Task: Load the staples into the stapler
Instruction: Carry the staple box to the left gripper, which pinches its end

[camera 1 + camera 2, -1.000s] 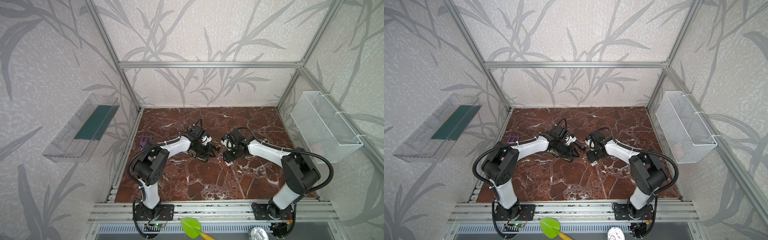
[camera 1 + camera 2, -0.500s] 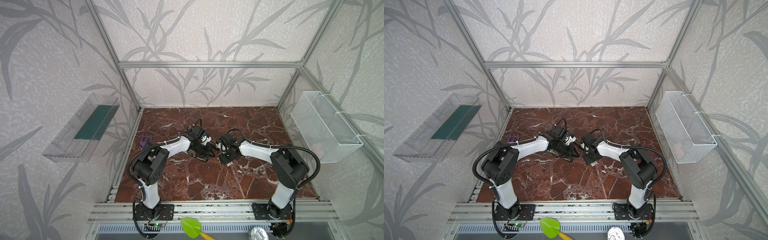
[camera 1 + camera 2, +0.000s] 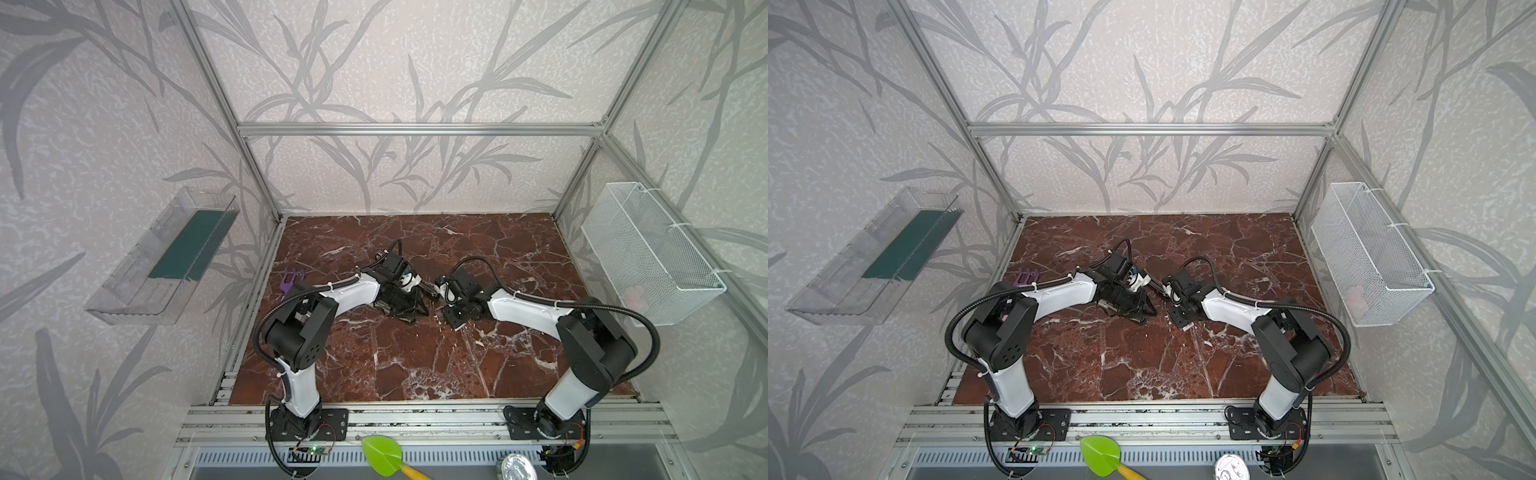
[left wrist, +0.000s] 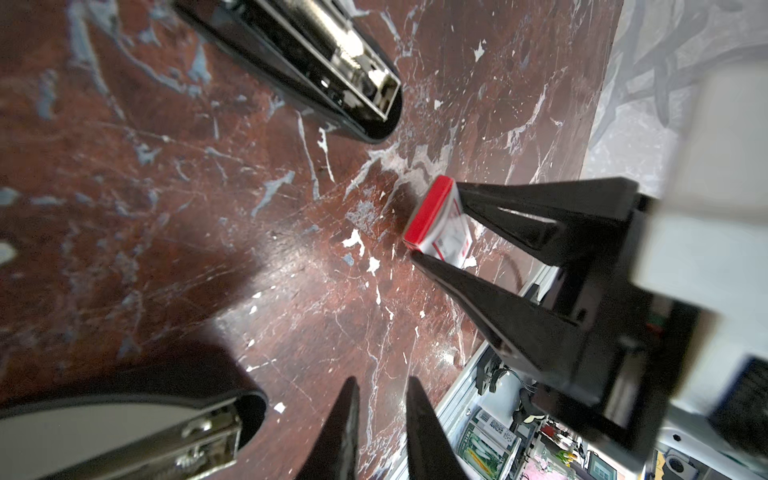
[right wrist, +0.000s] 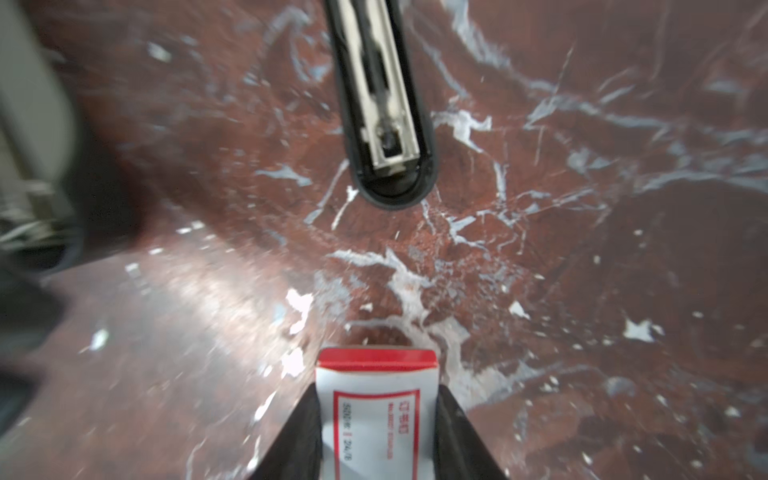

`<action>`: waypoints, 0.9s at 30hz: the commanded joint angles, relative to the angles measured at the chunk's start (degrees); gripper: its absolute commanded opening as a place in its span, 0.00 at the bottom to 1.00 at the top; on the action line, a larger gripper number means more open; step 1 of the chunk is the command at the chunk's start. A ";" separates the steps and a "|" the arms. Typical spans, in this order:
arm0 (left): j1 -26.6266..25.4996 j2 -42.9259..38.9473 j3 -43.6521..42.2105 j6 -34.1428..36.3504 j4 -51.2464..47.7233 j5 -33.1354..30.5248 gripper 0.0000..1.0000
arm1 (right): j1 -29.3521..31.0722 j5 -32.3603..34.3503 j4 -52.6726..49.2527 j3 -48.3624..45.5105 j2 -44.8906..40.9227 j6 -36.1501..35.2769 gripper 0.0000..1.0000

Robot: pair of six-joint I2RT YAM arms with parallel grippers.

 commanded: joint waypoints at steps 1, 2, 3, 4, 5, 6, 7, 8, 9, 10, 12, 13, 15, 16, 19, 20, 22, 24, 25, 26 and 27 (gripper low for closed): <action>1.00 -3.28 1.62 0.11 -0.72 0.61 0.23 | 0.25 -3.82 9.70 -4.13 -7.09 -5.22 0.41; 1.27 -3.60 1.74 0.32 -0.99 0.78 0.23 | 0.21 -5.18 12.35 -5.97 -8.88 -6.25 0.41; 1.50 -3.84 1.76 0.54 -1.13 1.09 0.23 | 0.24 -6.66 14.71 -7.56 -10.61 -7.51 0.41; 1.73 -4.11 1.72 0.78 -1.08 1.71 0.23 | 0.25 -8.31 17.84 -9.68 -12.44 -8.56 0.41; 1.86 -4.29 1.75 0.98 -1.11 2.63 0.23 | 0.23 -9.75 21.46 -11.88 -14.10 -9.53 0.41; 2.01 -4.34 1.68 1.24 -1.09 3.37 0.23 | 0.25 -10.94 24.41 -13.64 -15.48 -10.75 0.41; 2.22 -4.62 1.47 1.10 -0.46 4.63 0.23 | 0.26 -12.43 27.09 -15.60 -17.02 -11.81 0.41; 2.41 -4.83 1.06 0.71 0.76 6.31 0.23 | 0.25 -13.85 28.61 -17.01 -18.40 -13.18 0.41; 2.61 -4.98 0.67 0.40 1.76 8.23 0.23 | 0.25 -14.89 29.91 -18.04 -19.58 -14.37 0.41; 2.78 -5.08 0.62 0.43 2.02 9.56 0.23 | 0.25 -15.65 30.52 -18.65 -20.23 -15.14 0.41; 3.00 -5.69 0.62 1.31 1.83 12.40 0.25 | 0.25 -17.07 31.82 -19.86 -21.63 -17.12 0.42; 3.18 -5.99 0.58 1.71 1.61 13.61 0.25 | 0.27 -17.60 32.37 -20.30 -22.00 -17.85 0.42; 3.57 -6.63 0.28 2.42 1.71 17.41 0.26 | 0.34 -18.99 33.47 -21.10 -22.85 -19.02 0.42; 3.73 -6.82 0.10 2.78 1.55 19.08 0.27 | 0.49 -19.42 33.94 -21.46 -23.21 -19.45 0.42; 4.02 -7.10 0.38 6.66 -2.70 22.16 0.28 | 0.90 -20.63 34.82 -22.07 -23.97 -20.64 0.43; 4.02 -7.29 0.53 8.16 -4.20 22.85 0.28 | 1.25 -20.17 34.07 -21.76 -23.93 -21.27 0.43; 4.02 -7.56 0.62 9.40 -5.43 23.96 0.28 | 1.72 -19.60 33.28 -21.43 -23.80 -22.15 0.43; 4.04 -7.74 0.63 9.83 -5.65 24.72 0.28 | 2.05 -19.27 33.07 -21.20 -23.89 -22.48 0.43; 4.03 -7.76 0.62 9.88 -5.63 24.83 0.28 | 2.10 -19.22 33.07 -21.22 -24.04 -22.57 0.43; 4.08 -7.81 0.62 10.01 -5.73 24.79 0.28 | 2.18 -19.13 33.10 -21.18 -24.15 -22.64 0.43; 4.02 -7.77 0.62 10.21 -5.98 24.80 0.28 | 2.20 -19.07 33.01 -21.09 -24.39 -22.66 0.43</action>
